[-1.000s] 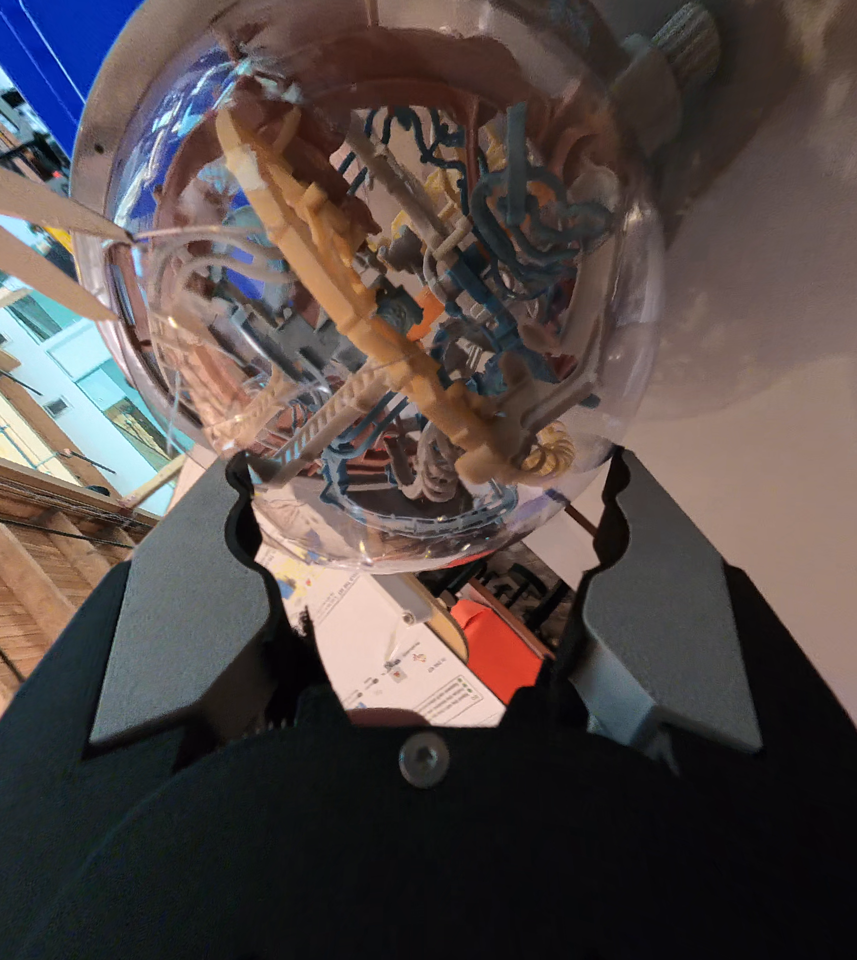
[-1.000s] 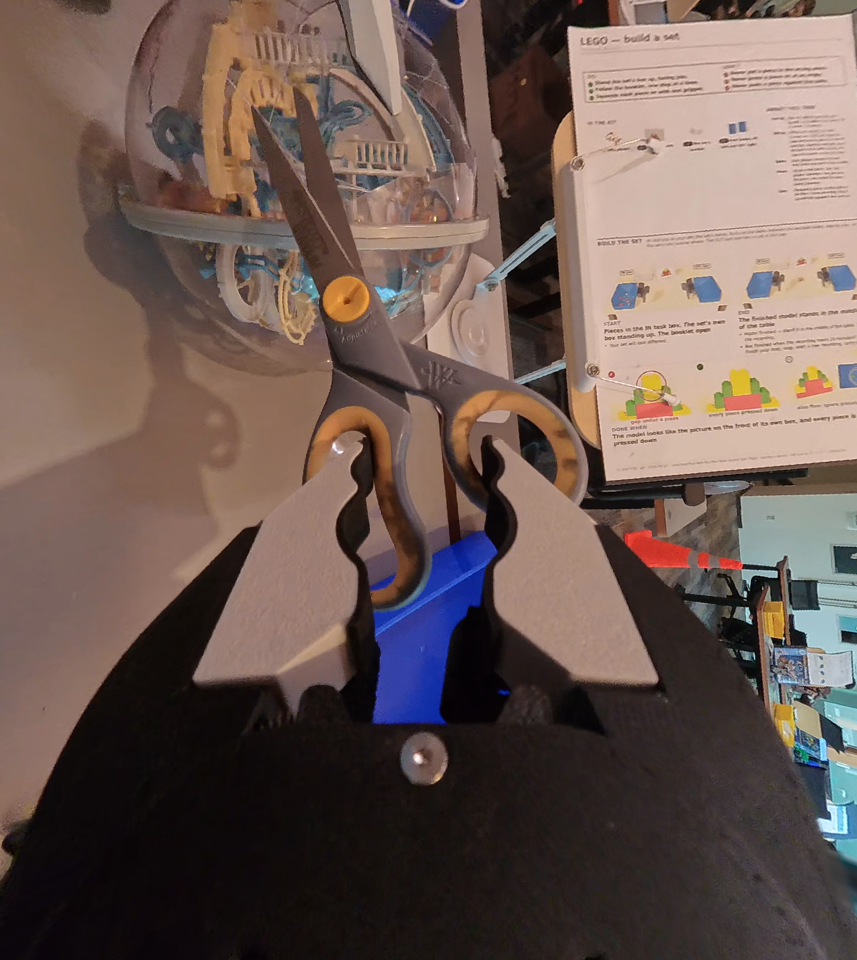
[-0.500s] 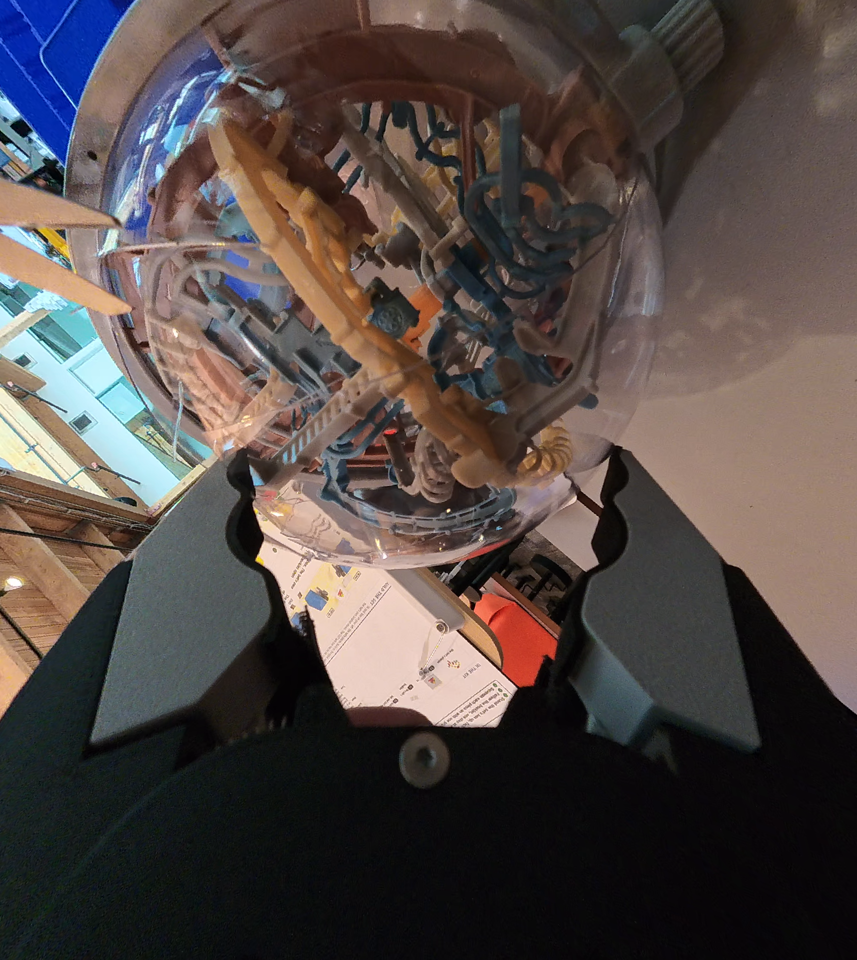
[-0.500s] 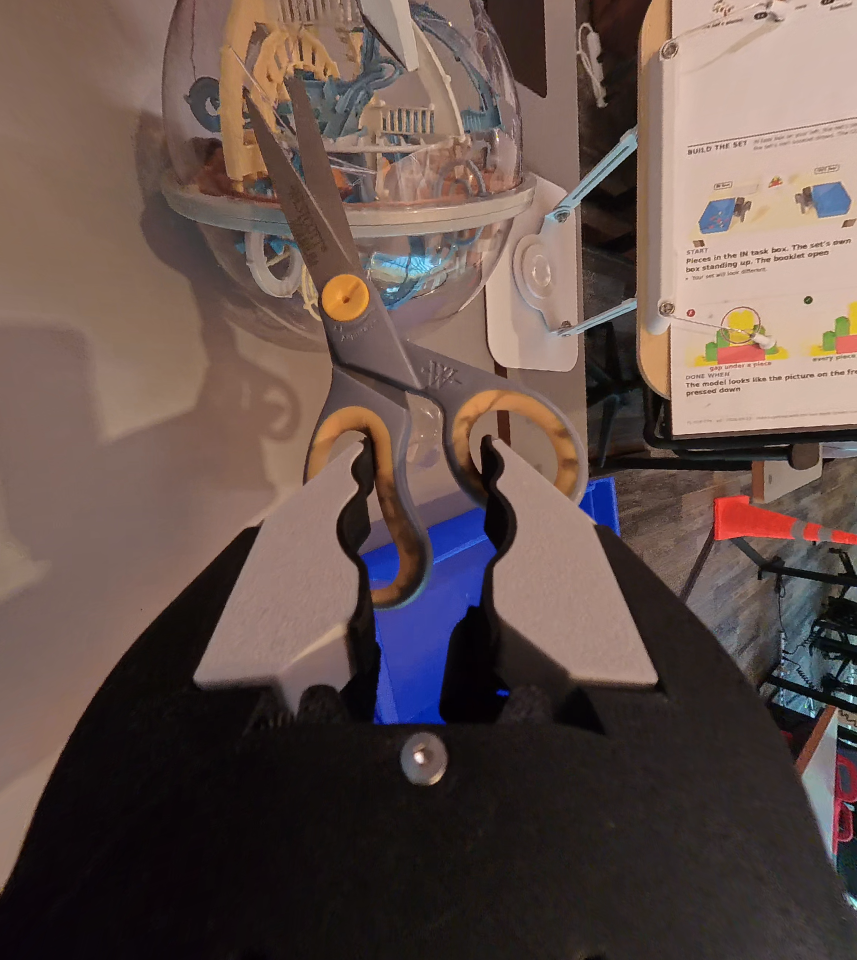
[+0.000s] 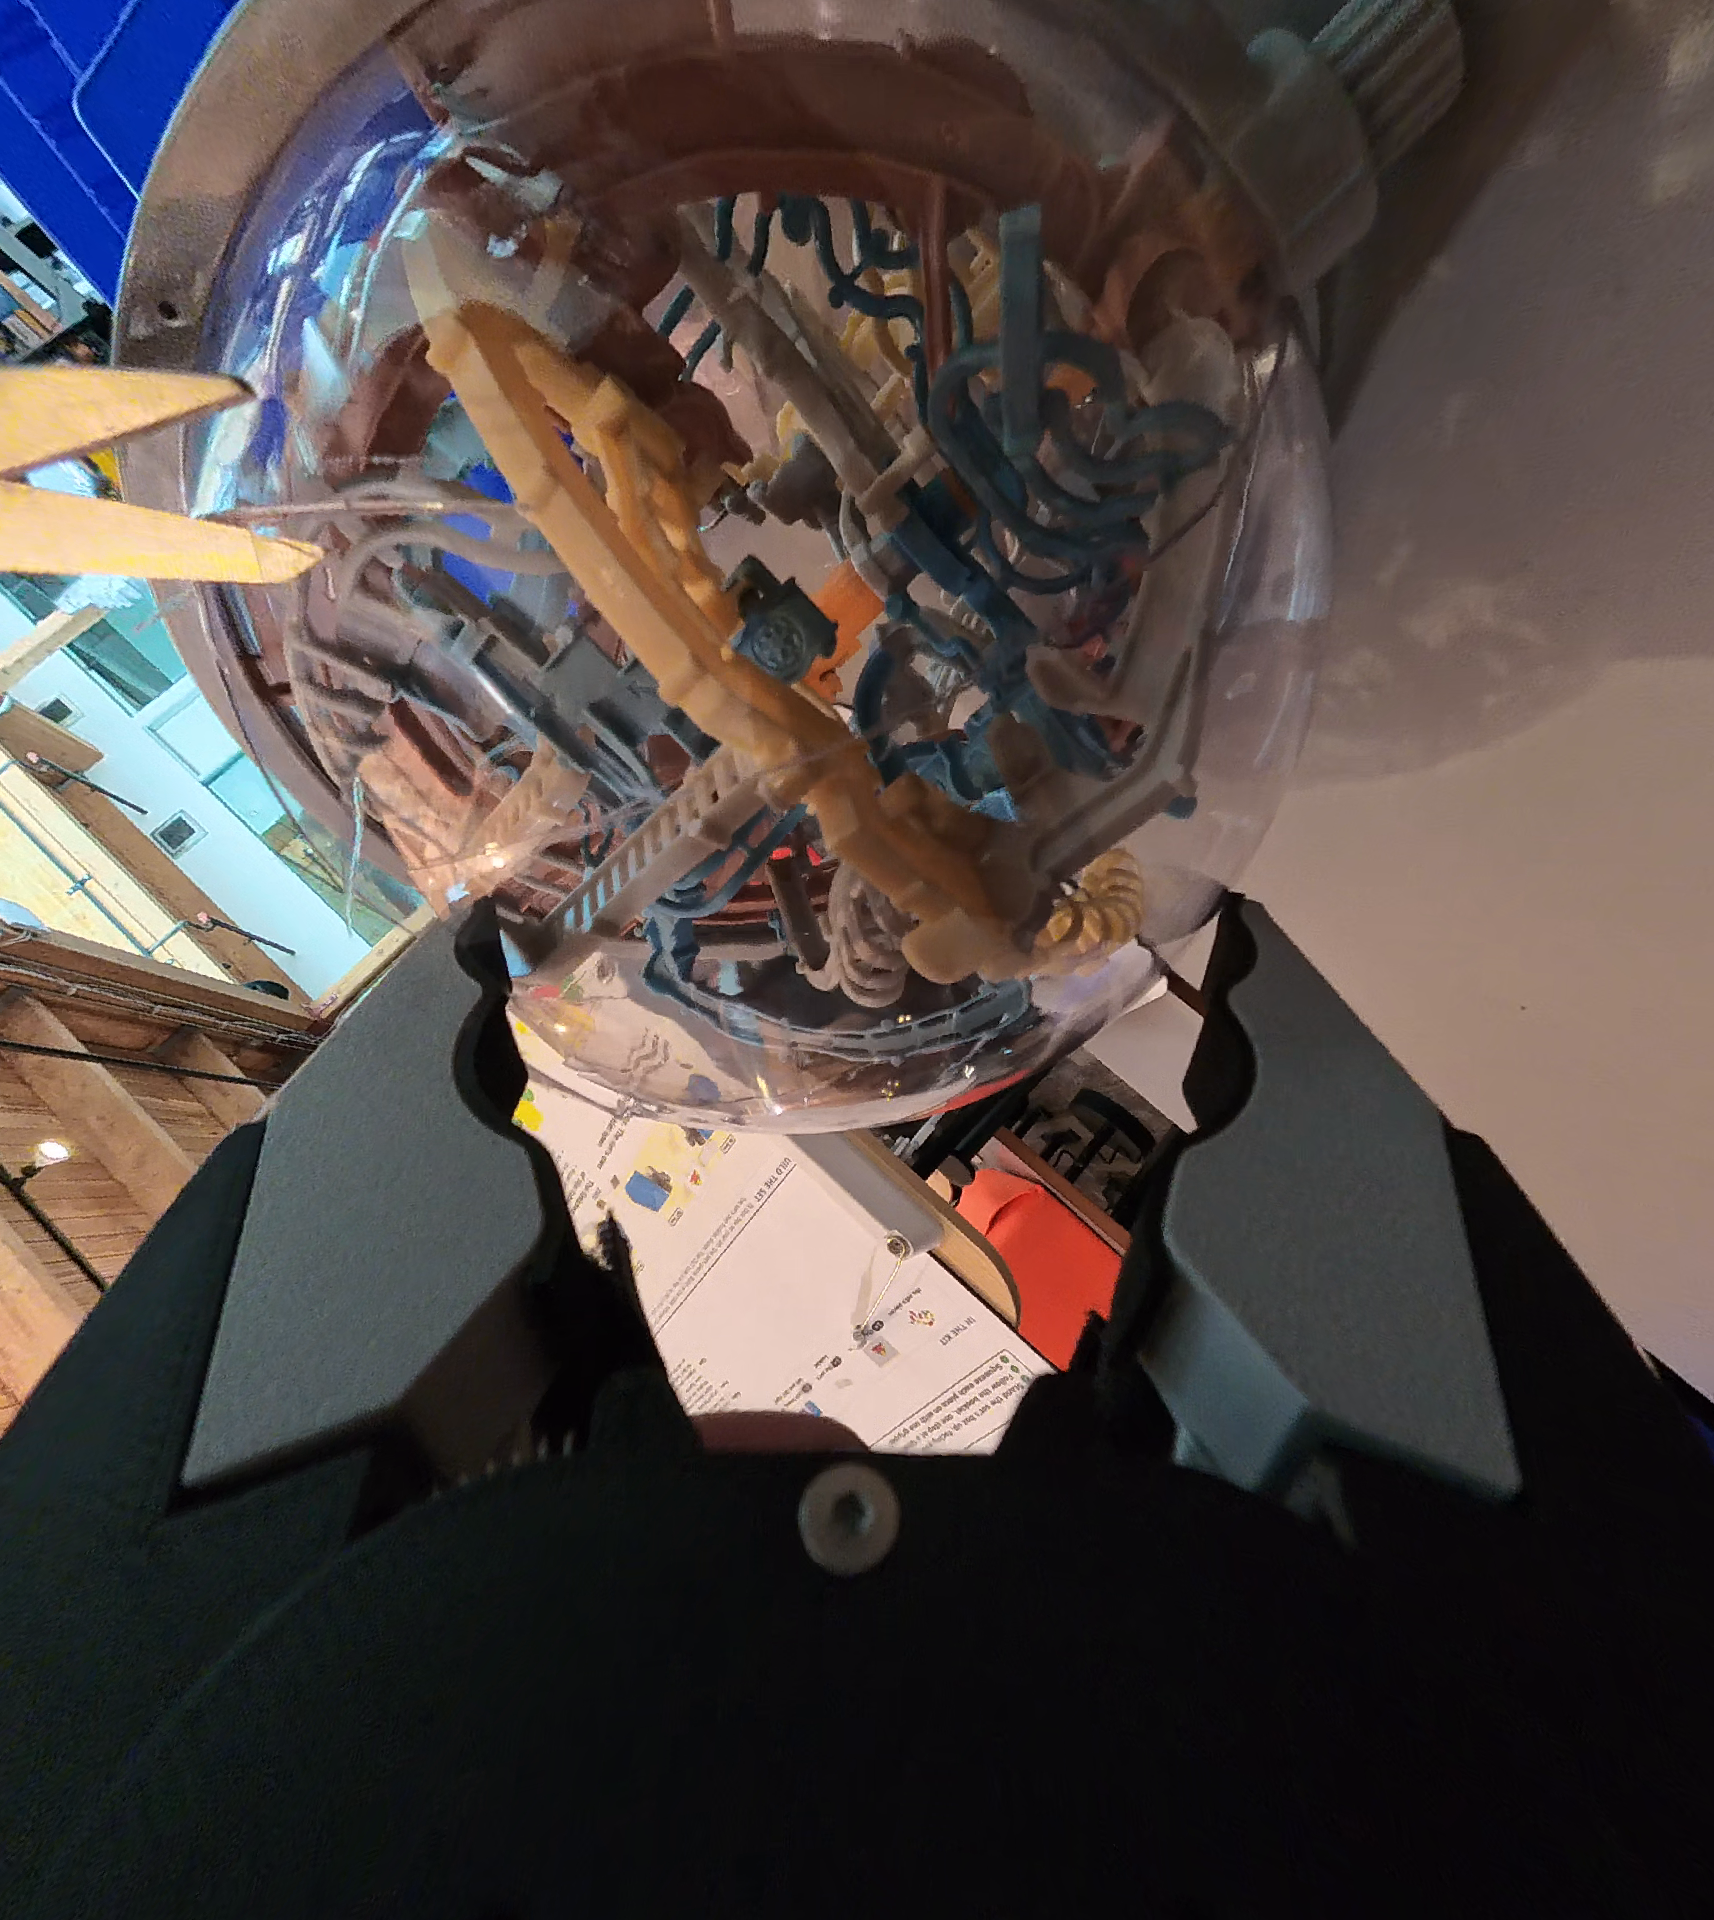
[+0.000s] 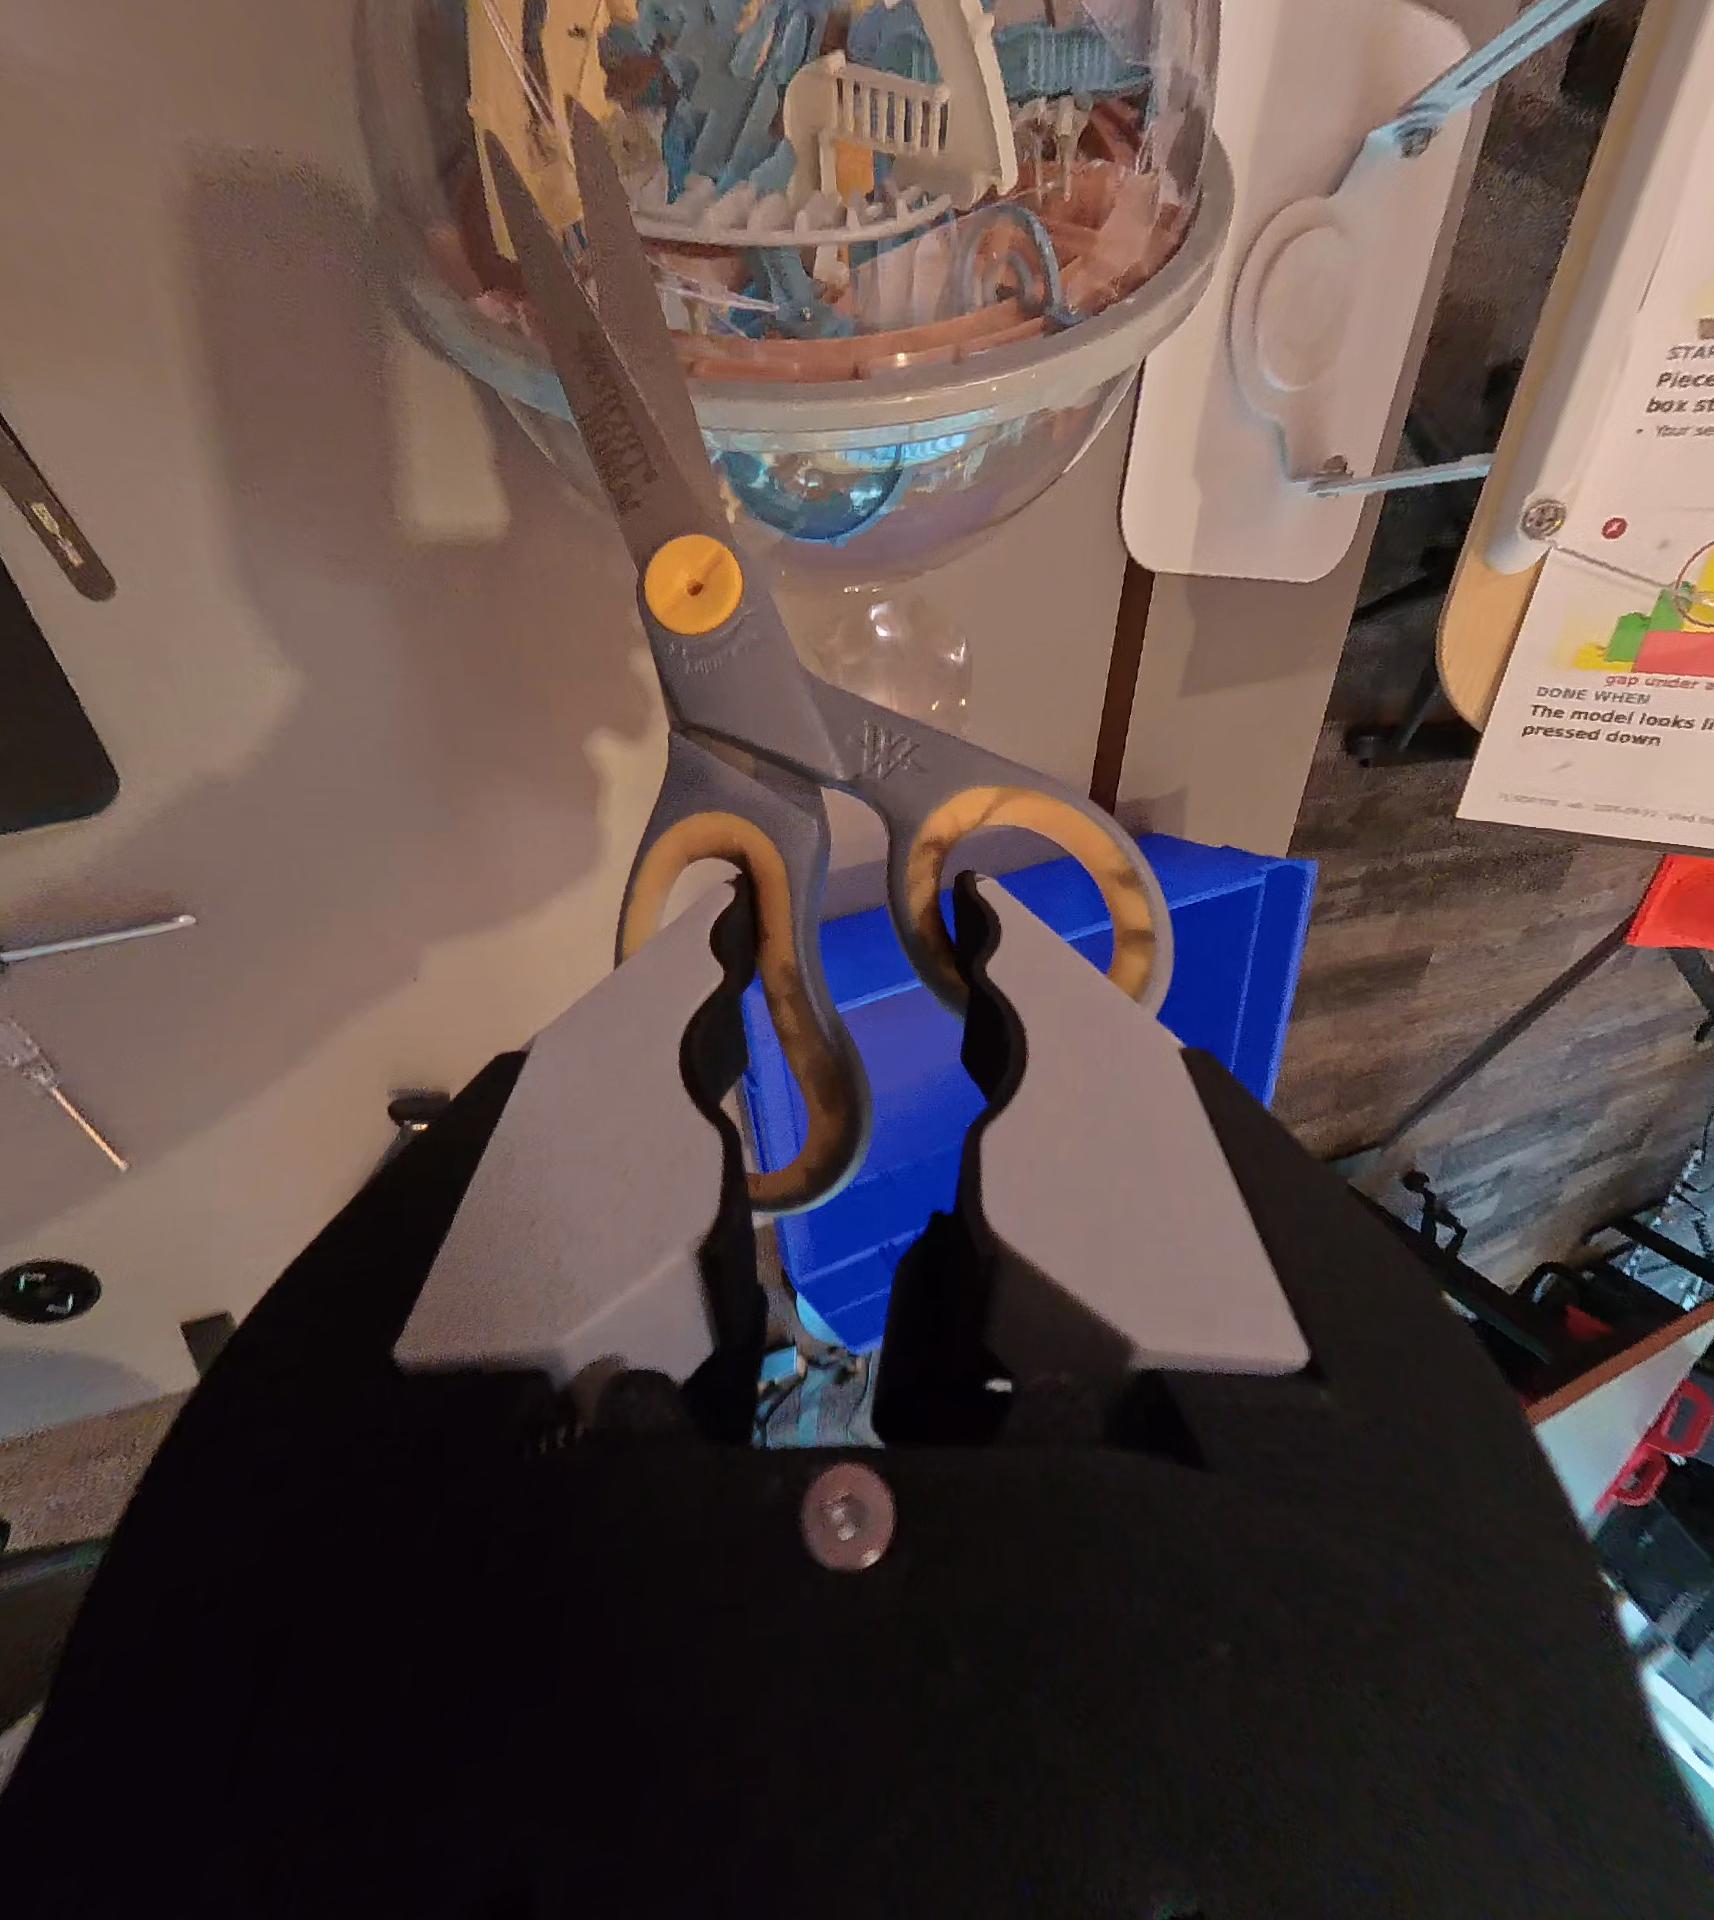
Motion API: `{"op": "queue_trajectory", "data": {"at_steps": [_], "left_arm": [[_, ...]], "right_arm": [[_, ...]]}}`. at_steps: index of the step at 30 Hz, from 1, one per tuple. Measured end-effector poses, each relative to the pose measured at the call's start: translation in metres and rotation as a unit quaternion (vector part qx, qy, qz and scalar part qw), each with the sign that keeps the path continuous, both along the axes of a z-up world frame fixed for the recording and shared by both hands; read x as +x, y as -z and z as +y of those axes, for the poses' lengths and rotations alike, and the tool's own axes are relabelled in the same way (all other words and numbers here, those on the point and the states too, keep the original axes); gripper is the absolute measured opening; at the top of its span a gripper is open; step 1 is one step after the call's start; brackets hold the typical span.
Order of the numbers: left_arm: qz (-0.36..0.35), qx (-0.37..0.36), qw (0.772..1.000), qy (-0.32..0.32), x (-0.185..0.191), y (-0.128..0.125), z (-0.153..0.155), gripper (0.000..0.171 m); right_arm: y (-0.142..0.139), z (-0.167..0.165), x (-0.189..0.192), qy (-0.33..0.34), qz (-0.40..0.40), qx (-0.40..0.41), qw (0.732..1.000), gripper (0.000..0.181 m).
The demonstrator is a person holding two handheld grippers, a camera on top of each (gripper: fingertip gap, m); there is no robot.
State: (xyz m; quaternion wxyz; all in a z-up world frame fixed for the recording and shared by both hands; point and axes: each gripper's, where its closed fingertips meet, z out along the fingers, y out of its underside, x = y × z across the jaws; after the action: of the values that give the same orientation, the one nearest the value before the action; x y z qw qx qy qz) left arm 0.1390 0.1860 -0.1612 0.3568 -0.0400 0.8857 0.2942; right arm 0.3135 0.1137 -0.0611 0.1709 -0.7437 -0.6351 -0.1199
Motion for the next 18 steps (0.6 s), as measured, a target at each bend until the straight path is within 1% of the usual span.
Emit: {"op": "queue_trajectory", "data": {"at_steps": [2,6,9,11,14,15,18], "left_arm": [[-0.001,0.004,1.000,0.000,0.000,0.000,0.001,0.128],[-0.005,0.001,1.000,-0.004,-0.001,0.000,0.001,0.127],[-0.008,-0.006,1.000,0.001,0.001,0.000,-0.002,0.127],[-0.010,-0.008,1.000,0.004,0.003,0.001,-0.004,0.127],[-0.015,-0.008,1.000,0.011,0.006,0.002,-0.003,0.126],[-0.007,-0.011,1.000,0.009,0.004,0.004,-0.004,0.122],[-0.011,-0.014,1.000,0.010,0.006,0.006,-0.007,0.120]], "right_arm": [[0.000,0.001,-0.003,0.009,-0.017,-0.024,1.000,0.035],[-0.003,0.006,-0.009,0.006,-0.025,-0.055,0.998,0.035],[-0.003,0.010,-0.018,-0.017,-0.024,-0.076,0.997,0.035],[-0.002,0.011,-0.032,-0.050,-0.019,-0.089,0.995,0.034],[0.004,0.015,-0.042,-0.073,-0.057,-0.098,0.991,0.034],[0.006,0.015,-0.045,-0.079,-0.061,-0.104,0.990,0.033],[0.013,0.014,-0.050,-0.083,-0.071,-0.128,0.986,0.033]]}}
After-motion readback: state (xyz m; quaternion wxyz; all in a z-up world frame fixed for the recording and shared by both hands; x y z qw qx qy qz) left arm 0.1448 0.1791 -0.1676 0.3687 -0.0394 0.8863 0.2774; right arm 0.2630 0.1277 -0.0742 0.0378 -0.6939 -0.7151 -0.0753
